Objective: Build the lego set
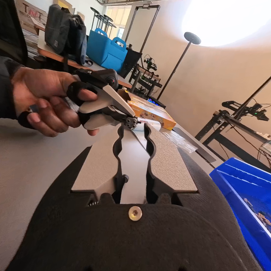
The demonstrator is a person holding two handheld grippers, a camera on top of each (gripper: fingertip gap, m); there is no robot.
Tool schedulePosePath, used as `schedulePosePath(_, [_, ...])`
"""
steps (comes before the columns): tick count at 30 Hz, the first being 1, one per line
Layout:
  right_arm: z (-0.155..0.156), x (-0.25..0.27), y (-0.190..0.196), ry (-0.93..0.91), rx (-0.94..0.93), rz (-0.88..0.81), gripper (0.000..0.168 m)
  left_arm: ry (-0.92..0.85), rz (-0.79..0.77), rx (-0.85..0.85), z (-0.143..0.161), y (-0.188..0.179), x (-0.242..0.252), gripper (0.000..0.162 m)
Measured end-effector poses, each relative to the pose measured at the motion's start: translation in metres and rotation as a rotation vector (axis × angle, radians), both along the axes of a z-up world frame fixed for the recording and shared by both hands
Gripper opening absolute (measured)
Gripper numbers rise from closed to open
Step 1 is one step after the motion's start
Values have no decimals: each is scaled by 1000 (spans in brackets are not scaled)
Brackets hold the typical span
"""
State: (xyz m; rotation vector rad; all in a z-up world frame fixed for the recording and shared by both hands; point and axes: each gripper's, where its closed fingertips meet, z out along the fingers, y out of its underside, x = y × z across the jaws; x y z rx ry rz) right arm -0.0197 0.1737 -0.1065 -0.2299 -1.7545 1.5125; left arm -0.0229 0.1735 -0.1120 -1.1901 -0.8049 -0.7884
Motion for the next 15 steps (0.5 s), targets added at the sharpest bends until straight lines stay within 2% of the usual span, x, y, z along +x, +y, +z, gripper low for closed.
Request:
schedulePosePath(13, [0, -5, 3, 27, 24, -71, 23, 8, 31, -16, -1, 18, 1, 17])
schedulePosePath(15, [0, -7, 5, 24, 28, -86, 17, 7, 41, -26, -2, 19, -1, 17])
